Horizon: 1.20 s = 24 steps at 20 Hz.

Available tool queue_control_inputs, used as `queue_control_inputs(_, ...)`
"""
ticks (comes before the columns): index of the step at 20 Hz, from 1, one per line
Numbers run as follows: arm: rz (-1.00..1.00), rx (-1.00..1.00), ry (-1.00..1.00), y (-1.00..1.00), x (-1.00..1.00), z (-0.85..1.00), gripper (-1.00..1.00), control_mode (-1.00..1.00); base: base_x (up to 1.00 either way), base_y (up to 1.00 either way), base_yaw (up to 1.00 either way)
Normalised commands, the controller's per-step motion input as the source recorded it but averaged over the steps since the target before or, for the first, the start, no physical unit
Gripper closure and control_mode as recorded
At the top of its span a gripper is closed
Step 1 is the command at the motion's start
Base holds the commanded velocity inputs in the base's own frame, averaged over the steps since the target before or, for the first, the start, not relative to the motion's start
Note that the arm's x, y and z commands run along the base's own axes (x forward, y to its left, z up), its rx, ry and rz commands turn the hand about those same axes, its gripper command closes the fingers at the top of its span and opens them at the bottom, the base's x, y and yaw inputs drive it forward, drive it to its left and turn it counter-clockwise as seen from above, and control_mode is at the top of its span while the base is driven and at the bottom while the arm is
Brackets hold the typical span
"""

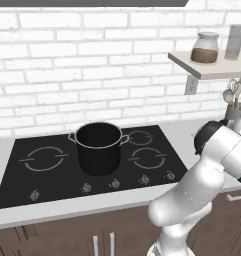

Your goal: Put the carrot and squash in the pot. Retrieve the spatula and lightly stir the vegetables in the pot.

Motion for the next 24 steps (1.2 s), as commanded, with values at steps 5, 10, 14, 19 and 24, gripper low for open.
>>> queue_control_inputs(5,0.2,-0.04,-0.02,0.06,0.41,-0.33,-1.0,-1.0,0.0,0.0,0.0)
queue_control_inputs(10,0.05,-0.02,0.0,0.02,0.5,-0.37,-1.0,-1.0,0.0,0.0,0.0)
queue_control_inputs(14,0.01,0.0,0.0,0.0,0.41,-0.34,-1.0,-1.0,0.0,0.0,0.0)
queue_control_inputs(19,0.02,0.0,0.0,0.0,0.42,-0.19,-1.0,-1.0,0.0,0.0,0.0)
queue_control_inputs(24,0.04,0.0,0.0,0.0,0.37,-0.14,-1.0,-1.0,0.0,0.0,0.0)
